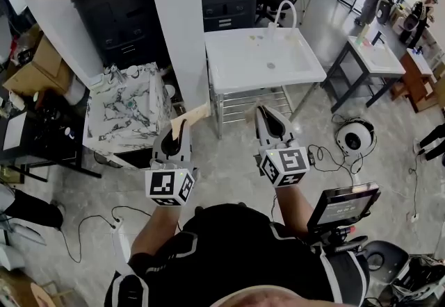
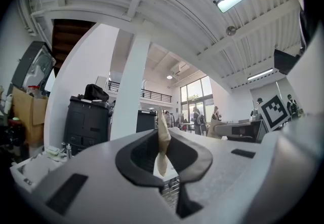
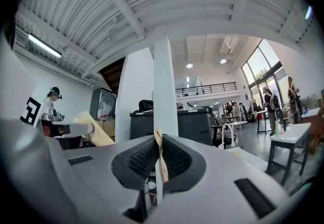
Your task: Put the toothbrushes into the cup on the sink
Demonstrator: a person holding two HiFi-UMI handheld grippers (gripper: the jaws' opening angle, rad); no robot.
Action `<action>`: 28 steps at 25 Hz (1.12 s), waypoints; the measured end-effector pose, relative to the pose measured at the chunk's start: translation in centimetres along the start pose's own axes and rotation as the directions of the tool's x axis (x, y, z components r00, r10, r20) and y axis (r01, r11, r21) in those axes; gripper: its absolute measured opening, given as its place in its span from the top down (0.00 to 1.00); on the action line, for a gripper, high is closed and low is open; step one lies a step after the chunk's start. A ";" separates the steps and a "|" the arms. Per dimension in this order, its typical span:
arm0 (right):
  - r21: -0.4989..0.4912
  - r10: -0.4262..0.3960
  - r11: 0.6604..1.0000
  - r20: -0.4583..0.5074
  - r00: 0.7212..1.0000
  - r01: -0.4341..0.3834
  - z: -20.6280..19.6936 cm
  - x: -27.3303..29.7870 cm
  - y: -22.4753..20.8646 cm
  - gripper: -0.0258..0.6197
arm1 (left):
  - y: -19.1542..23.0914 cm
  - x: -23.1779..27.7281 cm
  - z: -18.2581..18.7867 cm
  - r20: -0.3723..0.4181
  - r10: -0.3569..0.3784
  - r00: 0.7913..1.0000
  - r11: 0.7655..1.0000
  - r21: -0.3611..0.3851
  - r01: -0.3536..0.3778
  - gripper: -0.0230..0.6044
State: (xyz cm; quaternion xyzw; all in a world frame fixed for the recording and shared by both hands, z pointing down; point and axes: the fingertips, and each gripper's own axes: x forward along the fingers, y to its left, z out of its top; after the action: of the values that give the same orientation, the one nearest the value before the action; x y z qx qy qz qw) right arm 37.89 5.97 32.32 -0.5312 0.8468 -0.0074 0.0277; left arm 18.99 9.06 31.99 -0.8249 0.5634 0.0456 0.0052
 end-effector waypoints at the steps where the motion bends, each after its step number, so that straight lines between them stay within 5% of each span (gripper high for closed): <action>1: 0.002 0.003 1.000 -0.001 1.000 -0.003 0.0 0.0 0.1 0.91 | 0.1 -0.1 0.0 -0.001 0.001 1.000 1.000 -0.001 -0.001 0.91; 15: 0.001 0.036 0.999 0.005 0.999 -0.036 -0.2 2.2 4.4 0.91 | 3.7 -2.2 0.4 0.014 0.003 1.000 1.000 0.005 -0.003 0.91; 28: -0.006 0.096 0.995 -0.011 0.995 -0.096 -1.5 6.3 12.6 0.91 | 11.4 -6.6 0.0 0.015 0.050 0.999 0.999 -0.004 -0.050 0.91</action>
State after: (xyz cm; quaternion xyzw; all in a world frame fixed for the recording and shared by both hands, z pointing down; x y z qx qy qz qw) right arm 23.71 5.73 33.02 -0.4898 0.8715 -0.0064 0.0217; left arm 5.97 11.06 33.01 -0.8101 0.5838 0.0531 0.0067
